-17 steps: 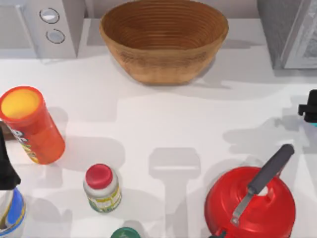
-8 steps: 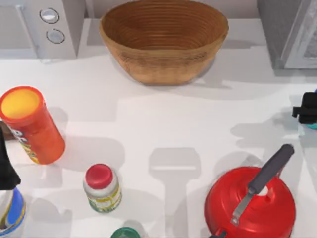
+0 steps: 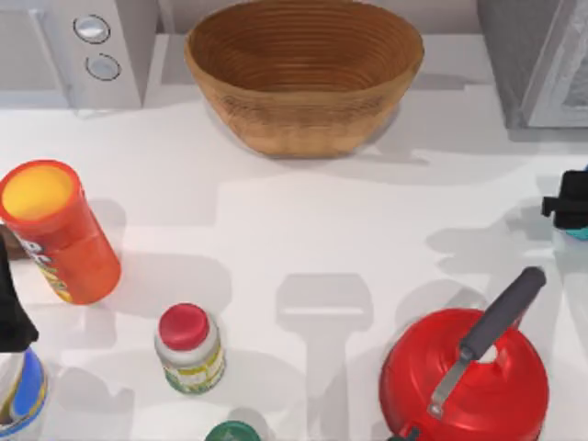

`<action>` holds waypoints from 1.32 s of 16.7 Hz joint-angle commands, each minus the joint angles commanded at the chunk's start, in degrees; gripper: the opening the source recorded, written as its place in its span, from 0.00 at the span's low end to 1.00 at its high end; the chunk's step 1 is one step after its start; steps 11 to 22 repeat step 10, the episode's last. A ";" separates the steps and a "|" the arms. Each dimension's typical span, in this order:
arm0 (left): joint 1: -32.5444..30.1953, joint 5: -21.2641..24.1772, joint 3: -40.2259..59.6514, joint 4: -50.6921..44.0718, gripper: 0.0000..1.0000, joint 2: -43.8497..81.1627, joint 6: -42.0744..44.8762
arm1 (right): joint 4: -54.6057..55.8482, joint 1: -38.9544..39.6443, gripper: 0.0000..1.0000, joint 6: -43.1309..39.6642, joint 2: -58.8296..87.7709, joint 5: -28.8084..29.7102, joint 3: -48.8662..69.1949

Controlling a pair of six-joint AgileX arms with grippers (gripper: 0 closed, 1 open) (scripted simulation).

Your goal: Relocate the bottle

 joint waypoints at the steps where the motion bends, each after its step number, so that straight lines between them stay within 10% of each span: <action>1: 0.00 0.00 0.00 0.00 1.00 0.00 0.00 | 0.00 0.00 0.75 0.00 0.00 0.00 0.00; 5: 0.00 0.00 0.00 0.00 1.00 0.00 0.00 | 0.00 0.00 1.00 0.00 0.00 0.00 0.00; 22: 0.00 0.00 0.00 0.00 1.00 0.00 0.00 | 0.00 0.00 1.00 0.00 0.00 0.00 0.00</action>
